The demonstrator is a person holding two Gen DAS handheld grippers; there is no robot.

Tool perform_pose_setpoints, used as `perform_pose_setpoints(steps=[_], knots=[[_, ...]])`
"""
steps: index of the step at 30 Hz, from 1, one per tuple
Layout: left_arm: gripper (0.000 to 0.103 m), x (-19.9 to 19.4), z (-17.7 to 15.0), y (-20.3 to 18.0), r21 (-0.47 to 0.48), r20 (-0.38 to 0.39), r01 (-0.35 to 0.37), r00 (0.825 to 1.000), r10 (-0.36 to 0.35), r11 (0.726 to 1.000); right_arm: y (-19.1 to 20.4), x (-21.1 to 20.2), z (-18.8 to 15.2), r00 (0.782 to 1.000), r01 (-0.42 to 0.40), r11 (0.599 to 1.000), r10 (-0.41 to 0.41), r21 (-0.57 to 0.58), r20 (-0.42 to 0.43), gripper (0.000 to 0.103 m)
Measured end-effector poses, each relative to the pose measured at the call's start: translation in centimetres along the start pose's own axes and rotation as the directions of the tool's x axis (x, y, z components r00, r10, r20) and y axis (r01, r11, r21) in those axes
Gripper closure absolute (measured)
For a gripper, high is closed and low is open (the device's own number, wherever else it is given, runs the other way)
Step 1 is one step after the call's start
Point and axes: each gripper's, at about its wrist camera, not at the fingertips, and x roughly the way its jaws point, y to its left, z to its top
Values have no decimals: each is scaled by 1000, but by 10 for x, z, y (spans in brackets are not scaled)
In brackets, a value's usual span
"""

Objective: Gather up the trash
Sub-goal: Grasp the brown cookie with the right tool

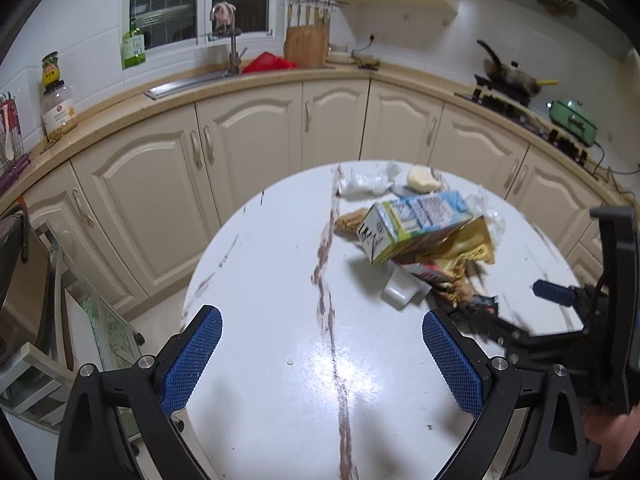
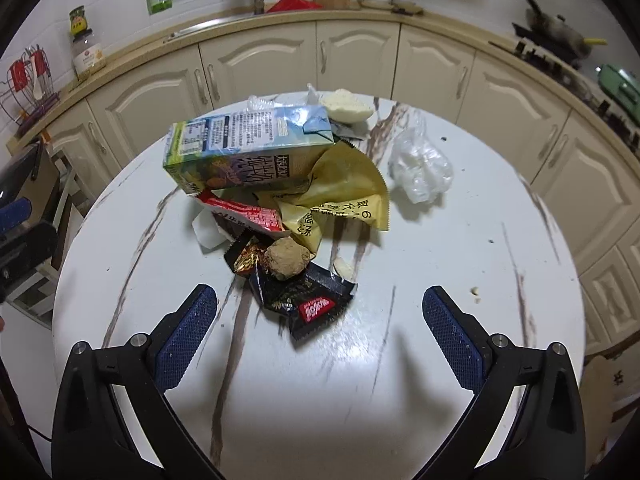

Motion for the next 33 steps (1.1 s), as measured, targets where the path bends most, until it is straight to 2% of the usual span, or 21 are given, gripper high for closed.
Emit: perform_pose_setpoints(steps=[5,7,13,20,22,23,25,28,33], knots=[[4,37,12,-2,13,-37,7,999,-6,1000,-5,10,5,999,-35,999,35,27,-9,8],[4,49,18,-5,21,-45,14,999,-13,1000,-4,14,7,999,-34,999,35,23,-19,17],[4,83,28,-16,53,-57,24,998,-21,998,-8,31,18,997,-55,997,57,51,-53,31],[4,115,35,-23,73,-83,36,996,-29,997,-4,42,25,989,-115,993,117,36,-85,32],[4,122,36,-24,73,-88,37,996,-31,997,-4,47,25,983,-151,988,155,44,-100,39],[4,124,36,-25,73,-89,39,996,-32,997,-4,48,23,980,-165,985,169,47,-100,40],[4,131,39,-24,73,-94,41,995,-35,996,-5,47,22,976,-194,979,199,53,-92,54],[4,137,41,-25,83,-100,42,994,-34,996,-11,44,21,968,-234,969,239,75,-71,64],[4,141,35,-31,88,-103,39,994,-30,995,-21,37,22,957,-282,951,288,125,-33,66]])
